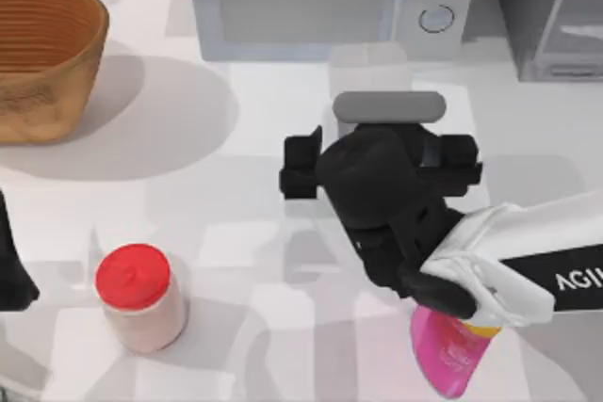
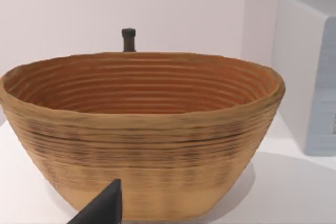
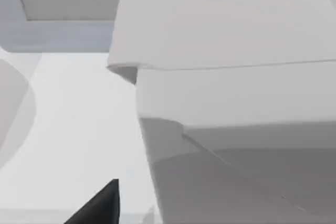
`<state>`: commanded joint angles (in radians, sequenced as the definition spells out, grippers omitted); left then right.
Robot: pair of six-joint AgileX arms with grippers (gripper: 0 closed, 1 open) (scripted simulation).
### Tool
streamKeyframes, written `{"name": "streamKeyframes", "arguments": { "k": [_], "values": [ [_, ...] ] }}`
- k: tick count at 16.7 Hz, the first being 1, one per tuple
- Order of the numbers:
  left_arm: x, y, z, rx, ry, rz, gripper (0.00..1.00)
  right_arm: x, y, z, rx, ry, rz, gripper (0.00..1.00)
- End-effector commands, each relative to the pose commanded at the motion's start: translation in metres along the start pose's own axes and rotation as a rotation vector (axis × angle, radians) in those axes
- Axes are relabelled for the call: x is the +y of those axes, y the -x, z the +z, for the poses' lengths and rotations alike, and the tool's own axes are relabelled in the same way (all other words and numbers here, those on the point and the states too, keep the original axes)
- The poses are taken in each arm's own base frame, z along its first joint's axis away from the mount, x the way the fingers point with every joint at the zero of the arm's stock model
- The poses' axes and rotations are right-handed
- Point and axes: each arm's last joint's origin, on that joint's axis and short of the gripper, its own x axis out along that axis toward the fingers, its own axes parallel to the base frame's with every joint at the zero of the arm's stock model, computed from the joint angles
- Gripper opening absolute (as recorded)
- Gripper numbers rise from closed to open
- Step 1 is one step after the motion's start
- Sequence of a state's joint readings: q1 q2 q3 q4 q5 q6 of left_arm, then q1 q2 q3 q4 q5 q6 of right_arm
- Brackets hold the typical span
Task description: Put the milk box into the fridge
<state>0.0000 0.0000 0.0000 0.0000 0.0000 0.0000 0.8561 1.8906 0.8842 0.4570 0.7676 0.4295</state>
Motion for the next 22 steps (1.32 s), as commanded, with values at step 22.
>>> {"name": "streamKeyframes", "arguments": {
  "k": [22],
  "values": [
    [0.000, 0.000, 0.000, 0.000, 0.000, 0.000, 1.00, -0.005, -0.056, -0.013, 0.021, 0.007, -0.033, 1.00]
  ]
}}
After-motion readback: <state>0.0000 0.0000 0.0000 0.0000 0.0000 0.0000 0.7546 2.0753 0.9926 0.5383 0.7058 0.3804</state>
